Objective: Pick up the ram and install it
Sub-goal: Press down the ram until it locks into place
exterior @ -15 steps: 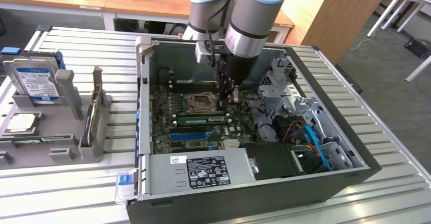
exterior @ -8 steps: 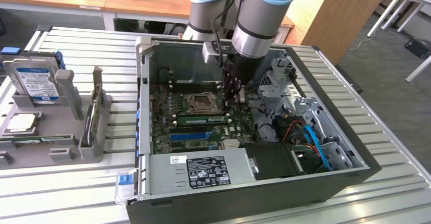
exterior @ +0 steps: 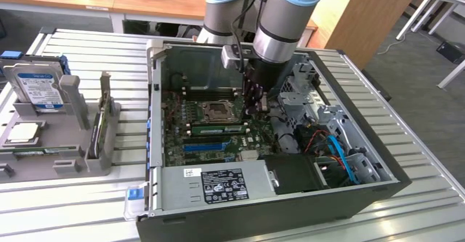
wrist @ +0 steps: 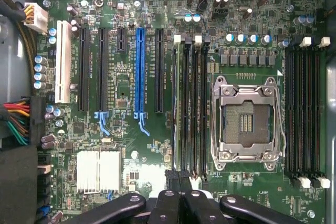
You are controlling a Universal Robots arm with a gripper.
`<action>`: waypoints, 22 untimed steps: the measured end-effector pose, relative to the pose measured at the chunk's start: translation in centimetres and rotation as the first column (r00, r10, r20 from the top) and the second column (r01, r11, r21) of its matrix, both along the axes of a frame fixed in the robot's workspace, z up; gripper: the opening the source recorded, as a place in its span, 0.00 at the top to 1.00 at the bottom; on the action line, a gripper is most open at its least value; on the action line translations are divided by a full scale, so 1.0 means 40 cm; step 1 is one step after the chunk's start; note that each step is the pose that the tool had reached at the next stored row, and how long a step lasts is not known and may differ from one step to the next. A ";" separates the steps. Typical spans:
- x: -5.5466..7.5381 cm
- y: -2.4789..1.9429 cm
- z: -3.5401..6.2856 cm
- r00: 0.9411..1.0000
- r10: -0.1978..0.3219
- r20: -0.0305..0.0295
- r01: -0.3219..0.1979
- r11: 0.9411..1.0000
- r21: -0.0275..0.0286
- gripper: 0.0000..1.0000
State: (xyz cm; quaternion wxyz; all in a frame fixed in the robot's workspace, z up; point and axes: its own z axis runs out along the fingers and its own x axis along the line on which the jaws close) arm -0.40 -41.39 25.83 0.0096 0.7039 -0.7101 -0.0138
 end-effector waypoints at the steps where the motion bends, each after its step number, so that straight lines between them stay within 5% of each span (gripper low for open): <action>1: 0.001 0.000 0.000 1.000 0.000 0.000 0.000 1.000 0.000 0.89; 22: 0.017 0.000 -0.018 1.000 0.000 0.002 0.000 1.000 0.000 0.89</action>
